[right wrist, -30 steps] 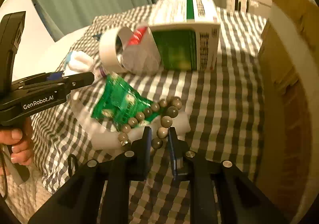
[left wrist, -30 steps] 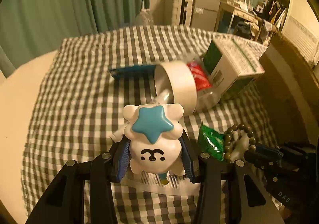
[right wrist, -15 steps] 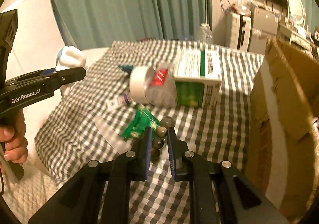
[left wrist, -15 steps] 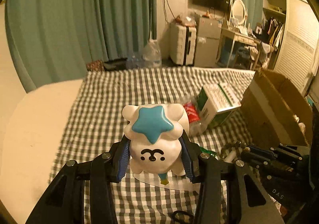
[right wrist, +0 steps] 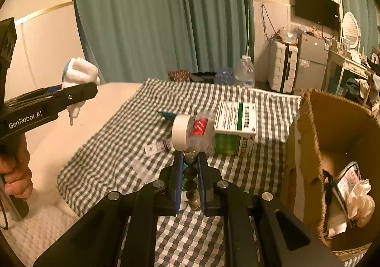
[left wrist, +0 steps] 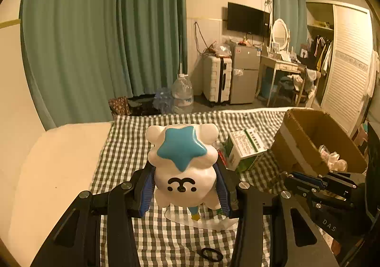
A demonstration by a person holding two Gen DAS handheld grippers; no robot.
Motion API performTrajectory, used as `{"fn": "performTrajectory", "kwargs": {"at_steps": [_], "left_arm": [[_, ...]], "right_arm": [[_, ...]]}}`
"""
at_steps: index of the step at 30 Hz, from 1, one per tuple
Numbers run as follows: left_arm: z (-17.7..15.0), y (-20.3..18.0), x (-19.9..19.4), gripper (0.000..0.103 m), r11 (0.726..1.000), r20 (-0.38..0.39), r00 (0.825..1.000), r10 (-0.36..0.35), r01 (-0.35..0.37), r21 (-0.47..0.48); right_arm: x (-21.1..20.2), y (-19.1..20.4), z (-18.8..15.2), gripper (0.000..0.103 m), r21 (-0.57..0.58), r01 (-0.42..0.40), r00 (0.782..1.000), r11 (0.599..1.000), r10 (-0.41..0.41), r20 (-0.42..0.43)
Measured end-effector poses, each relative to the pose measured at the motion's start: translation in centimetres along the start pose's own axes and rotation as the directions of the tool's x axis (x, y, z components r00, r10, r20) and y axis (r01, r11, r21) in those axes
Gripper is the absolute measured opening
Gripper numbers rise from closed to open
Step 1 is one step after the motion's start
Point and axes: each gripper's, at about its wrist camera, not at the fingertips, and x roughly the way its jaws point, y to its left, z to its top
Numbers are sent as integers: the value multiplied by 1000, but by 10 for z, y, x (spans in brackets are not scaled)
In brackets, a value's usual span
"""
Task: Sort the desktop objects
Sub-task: 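Lift and carry the figurine and bead bracelet over the cardboard box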
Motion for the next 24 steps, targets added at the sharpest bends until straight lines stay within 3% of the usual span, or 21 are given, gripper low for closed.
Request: {"fn": "performTrajectory", "kwargs": {"at_steps": [24], "left_arm": [[35, -22, -84, 46, 1000, 133, 991, 13, -11, -17]], "right_arm": [[-112, 21, 28, 11, -72, -43, 971, 996, 59, 230]]}}
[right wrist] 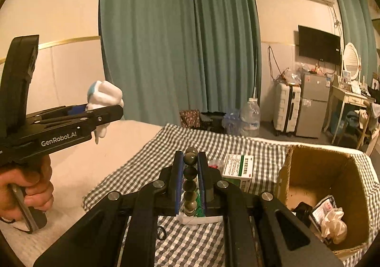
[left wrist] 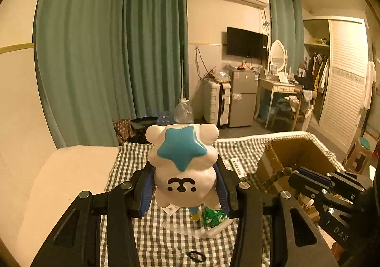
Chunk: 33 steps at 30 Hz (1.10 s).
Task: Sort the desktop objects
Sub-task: 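Lift and carry the figurine and bead bracelet over the cardboard box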
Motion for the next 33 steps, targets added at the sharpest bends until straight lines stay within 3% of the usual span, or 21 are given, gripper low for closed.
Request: {"fn": "performTrajectory", "kwargs": {"at_steps": [18, 33], "left_arm": [[18, -49, -10, 46, 997, 28, 997, -77, 76, 33], [27, -97, 23, 46, 981, -4, 984, -178, 178, 73]], "right_arm": [[-51, -26, 12, 11, 20, 12, 995, 1000, -14, 98], [-65, -80, 16, 11, 61, 111, 986, 992, -118, 115]]}}
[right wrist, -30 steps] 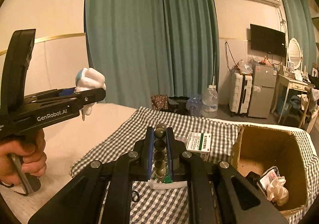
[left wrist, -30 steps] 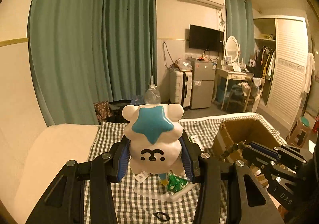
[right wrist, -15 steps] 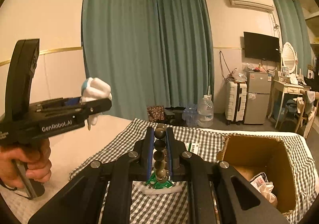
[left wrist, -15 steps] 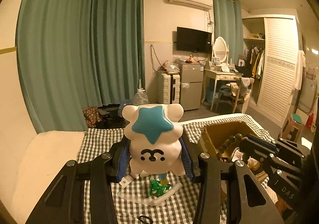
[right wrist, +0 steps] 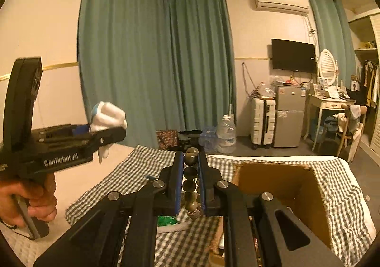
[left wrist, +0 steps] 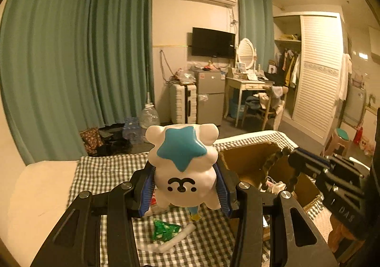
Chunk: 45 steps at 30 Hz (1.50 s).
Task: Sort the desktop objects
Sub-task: 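Lift and carry the figurine and bead bracelet over the cardboard box, then open the left tool to drop the figurine while the right tool releases the bracelet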
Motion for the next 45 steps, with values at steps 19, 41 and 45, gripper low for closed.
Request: {"fn": "performTrajectory", "kwargs": {"at_steps": [19, 41, 45], "left_arm": [[-8, -70, 66, 46, 987, -85, 987, -137, 143, 78], [-51, -148, 161, 46, 941, -290, 921, -259, 308, 138], [-62, -156, 172, 46, 937, -333, 907, -257, 318, 143]], "right_arm": [[10, -77, -5, 11, 115, 72, 997, 991, -70, -14], [52, -163, -47, 11, 241, 185, 973, 953, -143, -183], [61, -170, -54, 11, 232, 223, 956, 947, -167, -240]]}}
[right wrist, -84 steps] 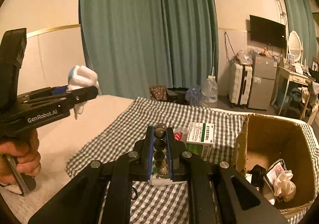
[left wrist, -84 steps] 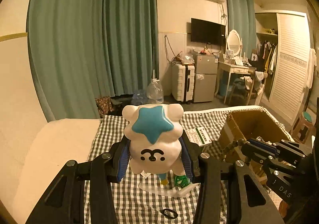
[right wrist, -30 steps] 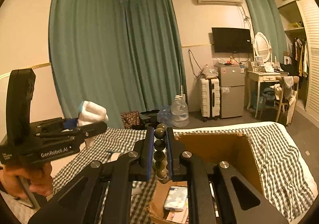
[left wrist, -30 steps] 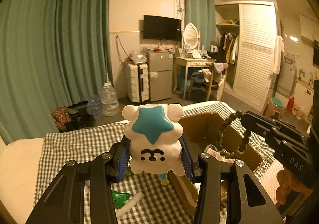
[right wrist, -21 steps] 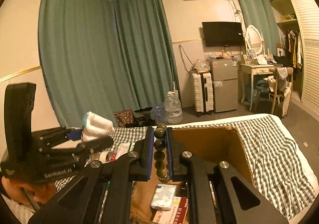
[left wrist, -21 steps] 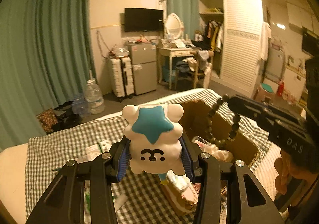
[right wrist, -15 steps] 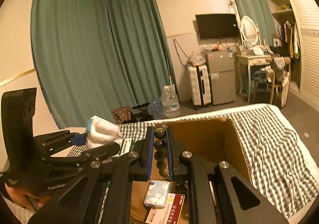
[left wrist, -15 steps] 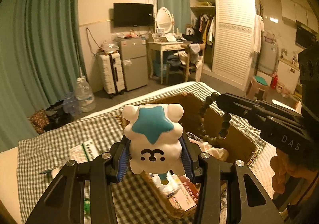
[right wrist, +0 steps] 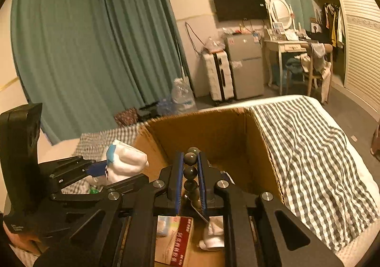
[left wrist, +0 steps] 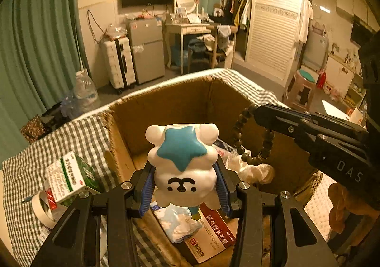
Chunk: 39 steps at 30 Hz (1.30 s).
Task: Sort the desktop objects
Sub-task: 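Open the left tool to drop the figurine while the right tool releases the bracelet, then move both tools back over the remaining pile on the bed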
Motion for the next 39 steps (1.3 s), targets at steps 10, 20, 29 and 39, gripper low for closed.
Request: {"fn": "performTrajectory", "kwargs": {"at_steps": [10, 20, 29, 39], "left_arm": [[-13, 2, 23, 46, 1000, -94, 996, 5, -3, 19], [-1, 1, -9, 55, 1000, -37, 999, 19, -18, 19], [14, 12, -65, 68, 999, 76, 997, 31, -30, -13], [15, 41, -139, 85, 992, 200, 975, 94, -75, -99]], "right_arm": [[20, -8, -14, 11, 17, 54, 989, 998, -51, -140], [1, 2, -7, 12, 1, 72, 995, 997, -72, -69], [-40, 25, 13, 26, -25, 90, 994, 996, -88, 72], [-84, 54, 31, 44, -59, 116, 974, 992, -102, 201]]}}
